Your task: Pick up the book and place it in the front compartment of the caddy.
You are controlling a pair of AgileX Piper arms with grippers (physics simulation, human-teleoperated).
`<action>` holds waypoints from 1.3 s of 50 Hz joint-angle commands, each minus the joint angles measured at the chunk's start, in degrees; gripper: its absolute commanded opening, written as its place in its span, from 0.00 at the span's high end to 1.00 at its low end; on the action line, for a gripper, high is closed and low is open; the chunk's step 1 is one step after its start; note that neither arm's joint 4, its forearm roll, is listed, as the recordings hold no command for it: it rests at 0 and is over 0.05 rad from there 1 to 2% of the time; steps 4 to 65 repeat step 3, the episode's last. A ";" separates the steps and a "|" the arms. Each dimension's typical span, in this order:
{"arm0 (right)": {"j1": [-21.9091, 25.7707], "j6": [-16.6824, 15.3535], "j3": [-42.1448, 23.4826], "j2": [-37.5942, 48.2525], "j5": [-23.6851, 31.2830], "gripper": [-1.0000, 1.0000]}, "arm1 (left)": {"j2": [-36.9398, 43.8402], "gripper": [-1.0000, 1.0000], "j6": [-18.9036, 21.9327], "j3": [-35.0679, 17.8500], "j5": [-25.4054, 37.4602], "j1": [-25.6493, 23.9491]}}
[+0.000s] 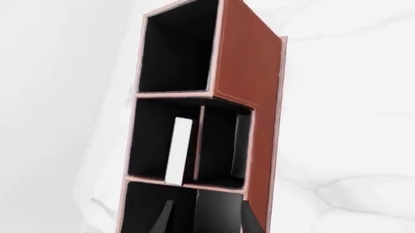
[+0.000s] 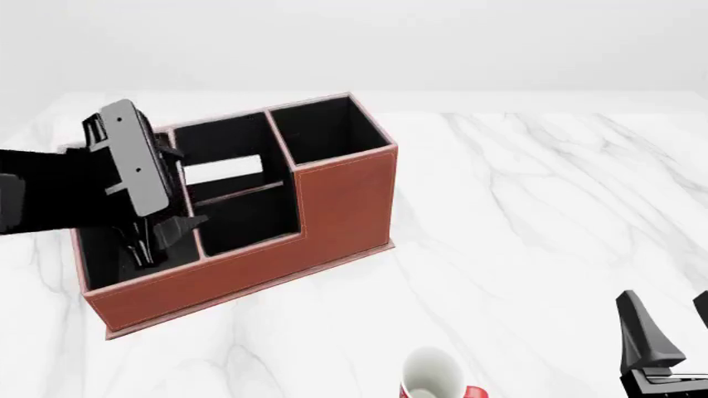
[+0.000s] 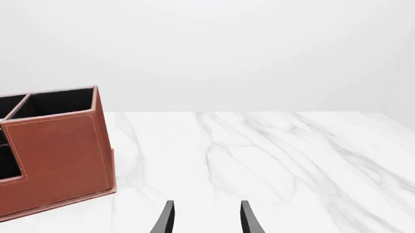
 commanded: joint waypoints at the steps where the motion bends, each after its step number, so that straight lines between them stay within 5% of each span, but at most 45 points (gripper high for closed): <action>1: 0.01 -0.03 0.07 0.09 -0.14 0.00 | -12.18 0.00 -2.49 6.87 -1.03 -1.58; 65: 0.00 -0.03 0.07 0.08 -0.14 0.00 | -14.54 0.00 -4.58 7.76 -1.65 -1.12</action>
